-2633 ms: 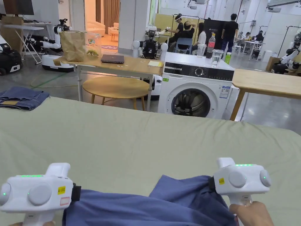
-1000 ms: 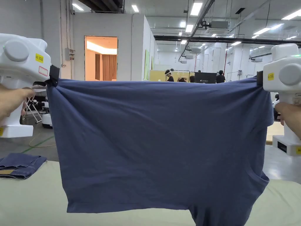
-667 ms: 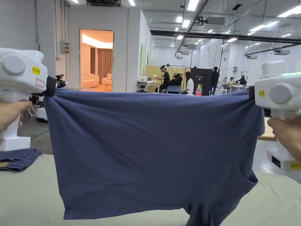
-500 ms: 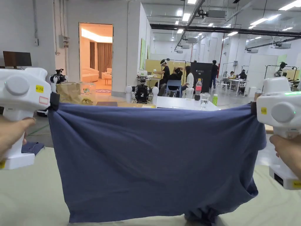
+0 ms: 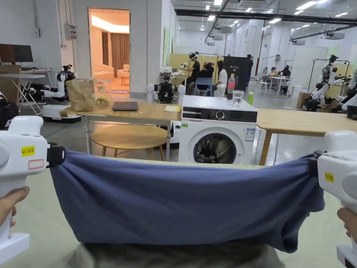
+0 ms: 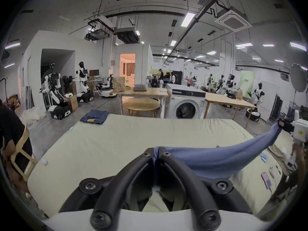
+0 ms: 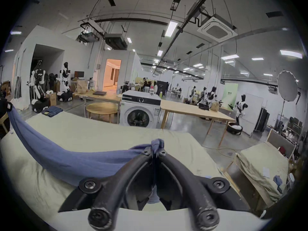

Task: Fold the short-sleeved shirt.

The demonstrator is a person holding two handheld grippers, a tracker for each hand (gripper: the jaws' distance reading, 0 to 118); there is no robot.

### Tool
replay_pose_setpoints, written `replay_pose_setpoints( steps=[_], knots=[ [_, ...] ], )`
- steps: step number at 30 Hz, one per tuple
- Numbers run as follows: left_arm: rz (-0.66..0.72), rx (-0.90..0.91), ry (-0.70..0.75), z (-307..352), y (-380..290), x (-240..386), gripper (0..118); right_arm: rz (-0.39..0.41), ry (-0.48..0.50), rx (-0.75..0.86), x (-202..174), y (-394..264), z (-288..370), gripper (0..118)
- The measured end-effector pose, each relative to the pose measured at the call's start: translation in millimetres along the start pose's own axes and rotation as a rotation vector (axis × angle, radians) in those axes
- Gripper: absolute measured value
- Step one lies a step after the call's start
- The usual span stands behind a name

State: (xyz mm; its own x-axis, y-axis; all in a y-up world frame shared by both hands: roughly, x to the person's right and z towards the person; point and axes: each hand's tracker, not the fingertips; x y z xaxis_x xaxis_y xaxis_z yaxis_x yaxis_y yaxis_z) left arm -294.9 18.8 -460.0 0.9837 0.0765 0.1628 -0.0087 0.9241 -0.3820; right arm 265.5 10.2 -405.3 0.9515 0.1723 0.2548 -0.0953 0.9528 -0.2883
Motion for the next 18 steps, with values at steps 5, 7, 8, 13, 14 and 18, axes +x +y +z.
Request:
replay_pose_setpoints(
  steps=[5, 7, 8, 13, 14, 18],
  knots=[
    [0.013, -0.062, -0.013, 30.3, -70.5, 2.7, 0, -0.007, -0.008, -0.051, -2.5, -67.2, 37.1, 1],
    [0.037, -0.117, -0.007, 37.9, -101.1, 1.5, 0, -0.013, 0.0, -0.09, -2.5, -90.8, 49.0, 1],
    [0.063, -0.136, -0.017, 41.5, -117.8, 0.2, 0, -0.015, 0.006, -0.111, -2.3, -102.0, 53.9, 1],
    [0.08, -0.257, 0.007, 48.3, -188.6, -3.0, 0, 0.008, 0.03, -0.242, -1.5, -157.2, 70.0, 1],
    [0.086, -0.278, 0.001, 49.1, -200.7, -2.6, 0, 0.012, 0.035, -0.272, -2.4, -168.3, 71.6, 1],
    [0.113, -0.398, 0.011, 42.2, -246.5, -7.4, 0, 0.041, 0.078, -0.399, -4.6, -212.0, 64.9, 1]
  ],
)
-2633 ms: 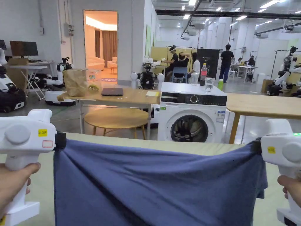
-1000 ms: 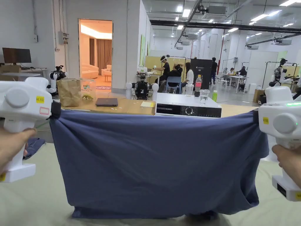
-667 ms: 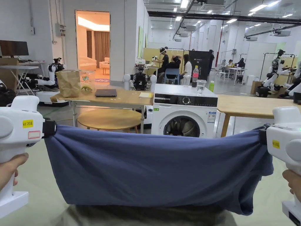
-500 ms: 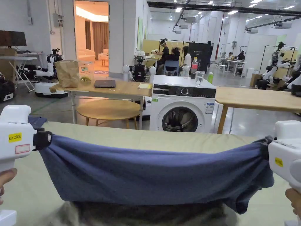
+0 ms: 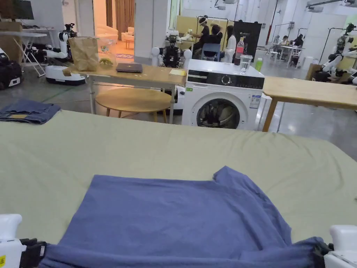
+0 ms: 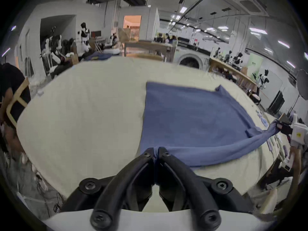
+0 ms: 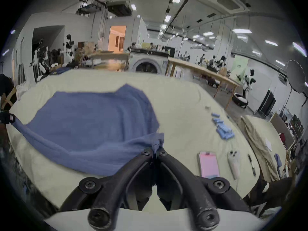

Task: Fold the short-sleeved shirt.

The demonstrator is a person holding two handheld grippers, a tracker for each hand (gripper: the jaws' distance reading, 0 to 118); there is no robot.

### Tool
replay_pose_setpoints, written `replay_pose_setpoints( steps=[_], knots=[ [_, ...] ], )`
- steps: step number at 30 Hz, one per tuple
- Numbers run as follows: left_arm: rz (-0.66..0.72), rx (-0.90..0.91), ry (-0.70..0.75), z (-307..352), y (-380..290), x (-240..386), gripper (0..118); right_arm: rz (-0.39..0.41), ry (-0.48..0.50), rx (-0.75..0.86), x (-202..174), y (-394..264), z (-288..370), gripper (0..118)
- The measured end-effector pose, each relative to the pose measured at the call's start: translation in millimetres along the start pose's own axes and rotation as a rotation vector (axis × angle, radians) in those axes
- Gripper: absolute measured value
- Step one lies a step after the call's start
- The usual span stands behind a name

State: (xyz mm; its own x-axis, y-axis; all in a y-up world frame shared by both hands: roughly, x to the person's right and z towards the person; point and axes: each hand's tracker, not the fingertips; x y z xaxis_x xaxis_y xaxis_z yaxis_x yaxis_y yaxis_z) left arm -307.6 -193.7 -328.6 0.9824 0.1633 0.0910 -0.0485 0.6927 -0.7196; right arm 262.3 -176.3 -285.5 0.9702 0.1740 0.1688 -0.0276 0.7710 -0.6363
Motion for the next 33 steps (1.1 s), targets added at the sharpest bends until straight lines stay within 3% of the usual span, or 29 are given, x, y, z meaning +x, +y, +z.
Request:
replay_pose_setpoints(
  steps=[6, 14, 16, 17, 18, 19, 21, 28, 29, 31, 32, 33],
  knots=[
    [-0.012, -0.148, 0.042, -40.4, -29.9, -6.9, 0, 0.042, 0.019, -0.175, -1.2, -39.7, -44.8, 1],
    [-0.001, -0.184, 0.047, -59.2, -34.7, -14.8, 0, 0.058, 0.038, -0.237, -2.3, -54.0, -71.7, 4],
    [-0.003, -0.19, 0.056, -56.1, -31.2, -11.7, 2, 0.082, 0.003, -0.212, -6.2, -47.6, -68.0, 15],
    [-0.012, -0.185, 0.072, -54.2, -27.4, -8.5, 9, 0.088, -0.009, -0.186, -7.6, -41.9, -64.3, 28],
    [-0.029, -0.168, 0.1, -51.6, -22.4, -4.7, 22, 0.081, -0.013, -0.151, -11.3, -36.5, -55.1, 51],
    [-0.043, -0.139, 0.109, -49.0, -17.2, -1.4, 32, 0.069, -0.012, -0.124, -12.8, -29.6, -50.7, 60],
    [-0.05, -0.06, 0.091, -41.3, -5.9, 7.0, 38, 0.039, -0.01, -0.058, -18.0, -11.4, -40.7, 60],
    [-0.11, 0.321, 0.064, -8.3, 31.8, 58.0, 38, -0.151, 0.047, 0.275, -59.3, 36.4, -6.8, 58],
    [-0.122, 0.369, 0.069, -4.7, 35.5, 66.2, 38, -0.167, 0.061, 0.322, -68.3, 41.3, -2.8, 51],
    [-0.143, 0.453, 0.079, 1.9, 40.2, 81.3, 38, -0.181, 0.066, 0.392, -86.0, 48.5, 2.4, 19],
    [-0.152, 0.497, 0.076, 0.3, 41.2, 83.6, 37, -0.184, 0.075, 0.42, -93.6, 51.5, 4.6, 10],
    [-0.157, 0.531, 0.07, 3.7, 41.9, 89.0, 29, -0.184, 0.084, 0.439, -101.8, 54.1, 6.1, 4]
  ],
)
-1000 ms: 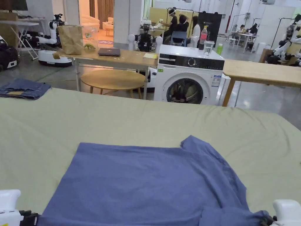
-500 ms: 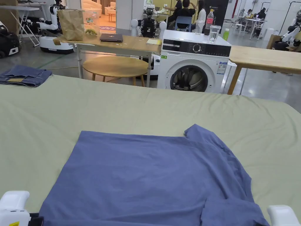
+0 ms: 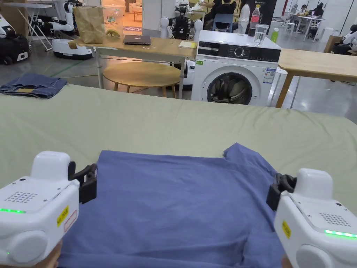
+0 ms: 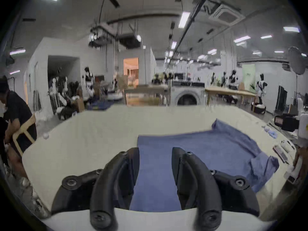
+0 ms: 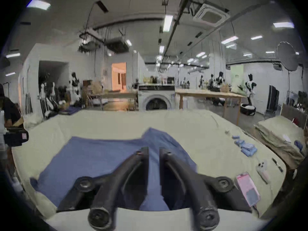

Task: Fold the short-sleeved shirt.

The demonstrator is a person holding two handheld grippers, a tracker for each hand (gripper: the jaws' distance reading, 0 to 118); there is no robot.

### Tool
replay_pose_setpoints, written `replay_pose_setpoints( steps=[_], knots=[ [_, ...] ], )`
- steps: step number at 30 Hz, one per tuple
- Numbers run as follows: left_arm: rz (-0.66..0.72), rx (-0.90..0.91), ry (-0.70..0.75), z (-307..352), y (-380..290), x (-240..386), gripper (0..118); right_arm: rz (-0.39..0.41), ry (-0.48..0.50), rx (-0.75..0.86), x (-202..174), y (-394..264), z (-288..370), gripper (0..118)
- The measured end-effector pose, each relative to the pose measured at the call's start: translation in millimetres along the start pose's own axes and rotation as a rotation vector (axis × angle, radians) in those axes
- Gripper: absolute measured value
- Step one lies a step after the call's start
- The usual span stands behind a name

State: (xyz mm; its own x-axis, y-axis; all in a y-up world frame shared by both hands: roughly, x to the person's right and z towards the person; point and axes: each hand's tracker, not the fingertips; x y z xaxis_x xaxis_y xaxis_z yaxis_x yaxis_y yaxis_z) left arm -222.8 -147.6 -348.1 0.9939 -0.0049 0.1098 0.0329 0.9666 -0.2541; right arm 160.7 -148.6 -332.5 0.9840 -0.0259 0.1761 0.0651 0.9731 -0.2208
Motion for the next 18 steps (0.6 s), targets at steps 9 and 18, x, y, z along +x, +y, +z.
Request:
replay_pose_setpoints(
  steps=[9, 18],
  knots=[
    [0.072, -0.018, -0.021, 2.8, 10.4, 4.7, 0, 0.02, 0.057, 0.016, -31.0, -4.8, -1.8, 0],
    [0.149, -0.431, 0.008, 10.2, -24.0, -54.1, 0, 0.043, 0.053, -0.074, -12.7, -23.4, -7.8, 0]
  ],
)
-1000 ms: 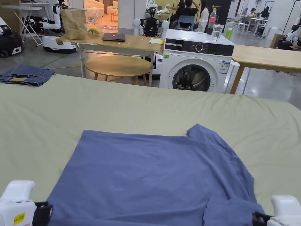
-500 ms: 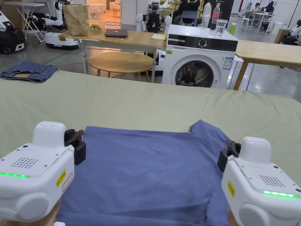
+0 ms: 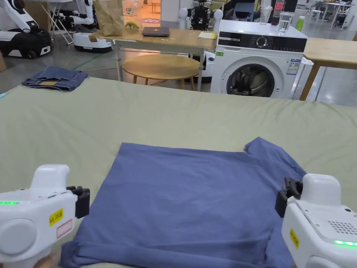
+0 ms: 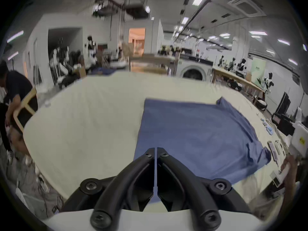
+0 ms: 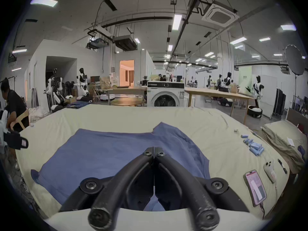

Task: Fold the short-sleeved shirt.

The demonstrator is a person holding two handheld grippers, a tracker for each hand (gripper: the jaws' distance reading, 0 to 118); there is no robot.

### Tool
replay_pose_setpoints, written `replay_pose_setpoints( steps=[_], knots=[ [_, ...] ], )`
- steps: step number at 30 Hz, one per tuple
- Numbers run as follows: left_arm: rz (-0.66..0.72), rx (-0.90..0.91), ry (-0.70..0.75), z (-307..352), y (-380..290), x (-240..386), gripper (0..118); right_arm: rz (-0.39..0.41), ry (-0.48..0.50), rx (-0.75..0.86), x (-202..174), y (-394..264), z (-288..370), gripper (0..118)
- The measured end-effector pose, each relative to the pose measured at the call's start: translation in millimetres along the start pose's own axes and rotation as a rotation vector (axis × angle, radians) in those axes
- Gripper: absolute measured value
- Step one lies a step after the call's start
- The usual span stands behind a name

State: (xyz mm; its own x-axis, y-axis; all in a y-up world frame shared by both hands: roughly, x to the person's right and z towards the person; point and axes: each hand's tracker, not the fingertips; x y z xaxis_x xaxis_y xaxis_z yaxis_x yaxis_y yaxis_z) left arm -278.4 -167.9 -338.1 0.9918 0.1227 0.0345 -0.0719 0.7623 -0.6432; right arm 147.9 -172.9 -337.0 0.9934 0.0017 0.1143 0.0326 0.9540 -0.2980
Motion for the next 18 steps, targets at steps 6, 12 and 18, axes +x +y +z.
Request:
replay_pose_setpoints(
  steps=[6, 12, 18],
  knots=[
    [0.029, -0.24, 0.066, -22.6, -21.2, -38.1, 38, 0.018, -0.004, -0.066, 4.3, -13.7, -5.7, 0],
    [0.117, -0.403, 0.103, -72.2, -49.4, -57.3, 49, 0.037, -0.003, -0.102, 3.5, -25.4, -6.7, 0],
    [0.066, -0.368, 0.157, -68.7, -59.2, -36.4, 49, 0.045, -0.006, -0.14, 9.2, -34.8, -4.0, 0]
  ],
)
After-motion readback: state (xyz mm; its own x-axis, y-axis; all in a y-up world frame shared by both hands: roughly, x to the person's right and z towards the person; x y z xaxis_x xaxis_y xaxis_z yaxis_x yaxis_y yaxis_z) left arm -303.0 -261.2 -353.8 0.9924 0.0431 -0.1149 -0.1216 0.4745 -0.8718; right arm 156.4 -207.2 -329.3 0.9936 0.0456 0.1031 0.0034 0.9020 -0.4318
